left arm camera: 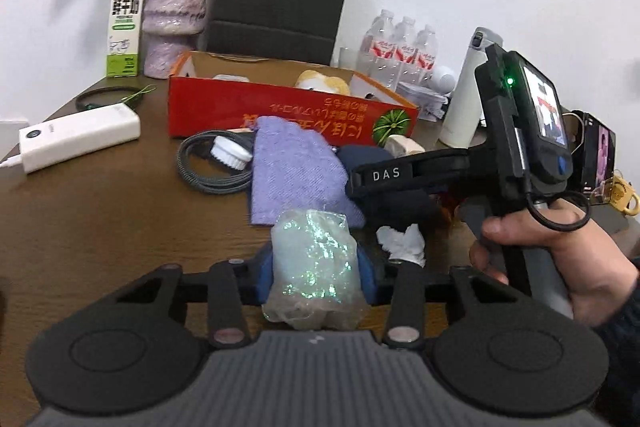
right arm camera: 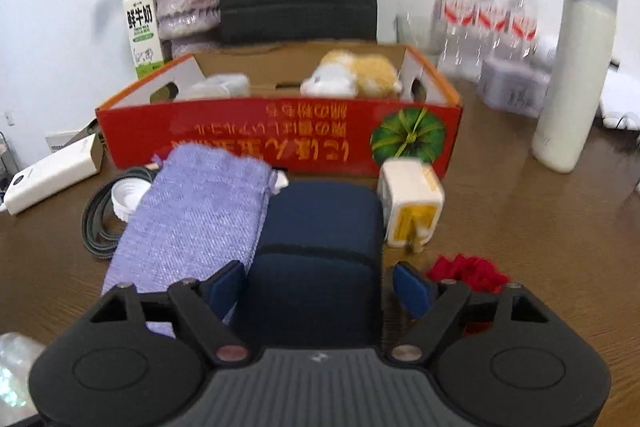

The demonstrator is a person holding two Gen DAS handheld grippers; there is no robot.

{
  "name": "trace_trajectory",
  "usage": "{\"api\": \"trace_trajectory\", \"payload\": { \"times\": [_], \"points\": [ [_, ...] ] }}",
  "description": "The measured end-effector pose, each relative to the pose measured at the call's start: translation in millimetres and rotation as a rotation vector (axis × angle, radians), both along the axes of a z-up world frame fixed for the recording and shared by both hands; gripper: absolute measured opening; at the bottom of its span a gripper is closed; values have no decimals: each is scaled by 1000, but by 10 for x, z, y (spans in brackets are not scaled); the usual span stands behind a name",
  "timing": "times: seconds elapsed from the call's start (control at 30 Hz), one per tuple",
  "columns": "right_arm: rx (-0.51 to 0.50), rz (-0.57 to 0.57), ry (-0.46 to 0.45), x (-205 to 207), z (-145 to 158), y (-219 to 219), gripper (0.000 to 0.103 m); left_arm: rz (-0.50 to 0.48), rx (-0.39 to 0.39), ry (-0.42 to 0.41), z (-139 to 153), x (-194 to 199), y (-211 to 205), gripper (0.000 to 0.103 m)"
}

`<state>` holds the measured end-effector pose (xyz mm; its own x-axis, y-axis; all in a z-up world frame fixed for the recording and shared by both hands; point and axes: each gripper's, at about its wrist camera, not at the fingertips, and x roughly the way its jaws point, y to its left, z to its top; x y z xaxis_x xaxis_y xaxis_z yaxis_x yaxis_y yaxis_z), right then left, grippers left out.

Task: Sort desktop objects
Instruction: 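Grasp the iridescent plastic bag with left tool while right tool grasps navy pouch, then place the plastic bag and navy pouch into the cardboard box with both tools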

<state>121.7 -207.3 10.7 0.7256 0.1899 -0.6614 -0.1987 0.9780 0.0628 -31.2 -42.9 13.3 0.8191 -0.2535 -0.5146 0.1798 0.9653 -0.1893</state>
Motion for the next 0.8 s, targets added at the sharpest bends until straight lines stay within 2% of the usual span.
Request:
{"api": "trace_trajectory", "payload": {
  "times": [0.03, 0.1, 0.17, 0.27, 0.4, 0.47, 0.6, 0.67, 0.7, 0.8],
  "points": [
    [-12, 7, -6, 9, -18, 13, 80, 6, 3, 1, 8, 7, 3, 42],
    [1, 10, -14, 19, -8, 13, 67, 20, 3, 9, 9, 16, 17, 42],
    [30, -4, -16, -17, 65, -15, 62, 28, -1, 15, 31, 1, 48, 42],
    [7, 2, -74, -233, 246, -38, 61, 20, -11, 9, 94, -66, 87, 43],
    [3, 5, -160, -760, 526, -164, 61, 4, 5, 1, 145, -171, 86, 43],
    [-7, 1, -174, -1020, 556, -243, 61, -7, 18, 14, 134, -235, 62, 43],
    [-16, -23, -106, -1408, 384, -432, 61, -7, 57, 74, 38, -335, -18, 43],
    [-29, -22, -84, -1597, 298, -469, 61, -18, 69, 66, 18, -409, -50, 44],
    [-41, -18, -77, -1698, 275, -473, 62, -25, 81, 62, 17, -449, -70, 46],
    [-90, 8, -39, -1873, 222, -424, 62, -43, 94, 49, 2, -588, -96, 66]
  ]
}}
